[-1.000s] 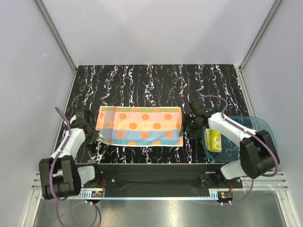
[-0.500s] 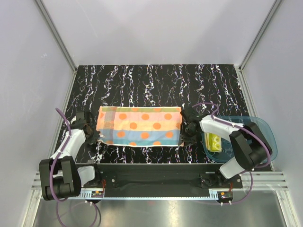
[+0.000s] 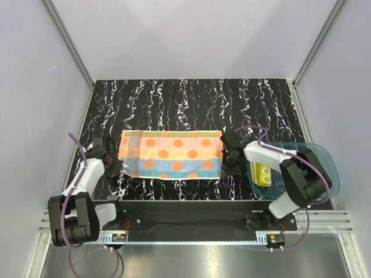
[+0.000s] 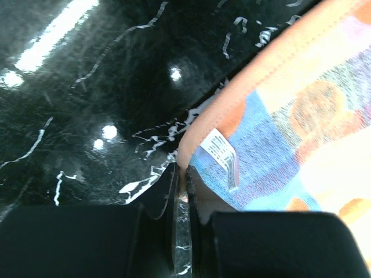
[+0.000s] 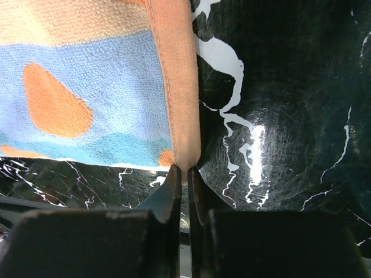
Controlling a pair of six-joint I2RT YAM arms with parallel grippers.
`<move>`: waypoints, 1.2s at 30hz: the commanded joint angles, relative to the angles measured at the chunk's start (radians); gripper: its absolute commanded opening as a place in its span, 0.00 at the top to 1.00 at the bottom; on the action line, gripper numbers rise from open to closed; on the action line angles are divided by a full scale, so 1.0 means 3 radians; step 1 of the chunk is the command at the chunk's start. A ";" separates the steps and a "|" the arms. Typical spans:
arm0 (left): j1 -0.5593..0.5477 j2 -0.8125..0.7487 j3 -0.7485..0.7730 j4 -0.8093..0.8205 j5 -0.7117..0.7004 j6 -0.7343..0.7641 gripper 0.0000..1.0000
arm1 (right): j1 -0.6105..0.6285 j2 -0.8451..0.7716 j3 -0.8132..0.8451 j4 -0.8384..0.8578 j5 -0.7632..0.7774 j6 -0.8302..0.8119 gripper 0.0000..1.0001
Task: Roll the towels
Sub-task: Fold the towel
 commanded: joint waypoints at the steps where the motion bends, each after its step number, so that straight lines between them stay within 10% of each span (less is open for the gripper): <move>1: 0.0012 -0.0106 -0.0028 0.0156 0.0234 0.0068 1.00 | 0.0038 0.0040 0.0053 0.0028 0.0226 -0.0067 1.00; 19: -0.0233 -0.0714 0.0652 -0.1075 0.0822 0.0380 0.96 | 0.0039 -0.0825 0.0411 -0.0872 0.0517 -0.0149 1.00; 36: -0.0218 0.0206 0.1582 -0.1173 0.0603 0.0744 1.00 | -0.0534 -0.0069 0.1444 -0.0985 0.0451 -0.0655 1.00</move>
